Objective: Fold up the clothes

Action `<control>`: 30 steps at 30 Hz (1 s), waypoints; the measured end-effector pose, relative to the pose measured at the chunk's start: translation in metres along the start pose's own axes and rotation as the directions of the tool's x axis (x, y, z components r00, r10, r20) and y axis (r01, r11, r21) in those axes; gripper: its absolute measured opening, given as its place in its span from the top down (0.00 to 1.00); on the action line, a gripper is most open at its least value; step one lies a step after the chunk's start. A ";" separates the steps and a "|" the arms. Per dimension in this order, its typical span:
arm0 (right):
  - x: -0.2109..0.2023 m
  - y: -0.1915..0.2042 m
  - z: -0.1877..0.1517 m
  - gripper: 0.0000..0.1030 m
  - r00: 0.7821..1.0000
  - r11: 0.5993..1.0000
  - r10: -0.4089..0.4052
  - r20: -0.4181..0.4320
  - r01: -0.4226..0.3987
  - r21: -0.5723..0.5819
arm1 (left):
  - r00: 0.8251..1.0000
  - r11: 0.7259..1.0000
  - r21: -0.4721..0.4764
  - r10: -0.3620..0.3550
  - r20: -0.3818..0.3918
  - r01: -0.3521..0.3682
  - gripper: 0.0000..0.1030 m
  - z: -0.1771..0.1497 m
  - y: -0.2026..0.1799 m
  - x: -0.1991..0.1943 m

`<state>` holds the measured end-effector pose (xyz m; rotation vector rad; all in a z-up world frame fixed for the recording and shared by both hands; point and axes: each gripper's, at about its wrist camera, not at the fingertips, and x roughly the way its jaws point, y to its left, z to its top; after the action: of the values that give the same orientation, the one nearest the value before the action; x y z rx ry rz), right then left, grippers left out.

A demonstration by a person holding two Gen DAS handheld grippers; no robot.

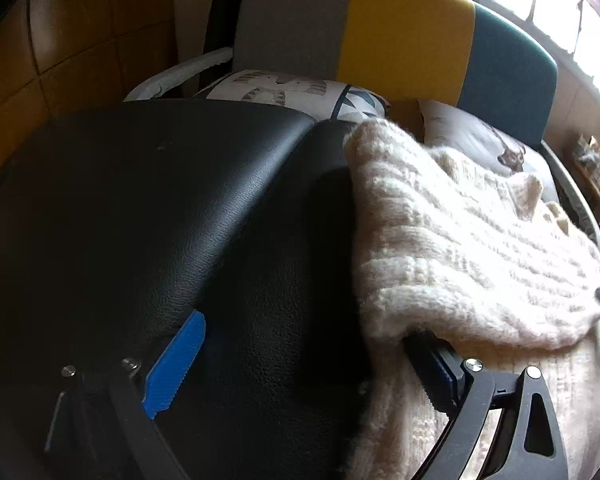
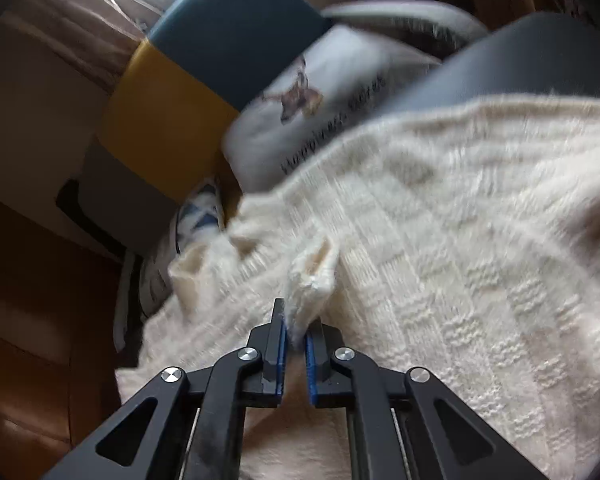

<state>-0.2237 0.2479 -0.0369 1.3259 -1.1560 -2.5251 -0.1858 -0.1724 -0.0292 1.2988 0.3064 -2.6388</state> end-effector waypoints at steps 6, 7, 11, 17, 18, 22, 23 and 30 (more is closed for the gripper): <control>0.003 -0.011 -0.016 0.95 1.000 0.999 0.002 0.026 -0.001 -0.050 | 0.999 0.999 0.021 0.028 -0.018 -0.028 0.07 -0.002 0.017 -0.006; 0.002 -0.011 -0.018 0.95 0.999 0.998 0.001 0.037 0.002 -0.063 | 1.000 0.999 0.037 0.014 -0.016 -0.013 0.08 -0.005 0.017 -0.011; 0.002 -0.010 -0.027 0.95 0.996 0.994 -0.001 0.085 0.010 -0.105 | 0.999 0.992 0.122 -0.040 0.033 0.035 0.08 -0.009 -0.003 -0.029; 0.005 -0.012 -0.027 0.96 0.993 0.995 0.032 0.111 -0.021 -0.097 | 0.994 0.960 0.262 0.083 0.065 -0.097 0.19 0.009 -0.038 0.001; 0.004 -0.013 -0.027 0.96 0.993 0.995 0.035 0.113 -0.024 -0.097 | 0.995 0.969 0.233 0.075 0.065 -0.089 0.19 0.012 -0.033 0.005; 0.004 -0.013 -0.028 0.96 0.992 0.995 0.040 0.120 -0.028 -0.099 | 0.996 0.986 0.148 0.066 0.059 -0.074 0.33 0.013 -0.011 0.010; 0.005 -0.013 -0.028 0.96 0.992 0.995 0.042 0.122 -0.030 -0.099 | 0.997 0.989 0.131 0.059 0.056 -0.066 0.34 0.012 -0.006 0.011; 0.006 -0.016 -0.027 0.96 0.991 0.995 0.058 0.123 -0.047 -0.092 | 0.997 0.997 0.019 -0.078 -0.013 0.078 0.26 0.014 0.025 0.021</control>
<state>-0.2035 0.2413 -0.0603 1.1162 -1.0697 -2.6219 -0.2029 -0.2017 -0.0400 1.3354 0.3412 -2.7053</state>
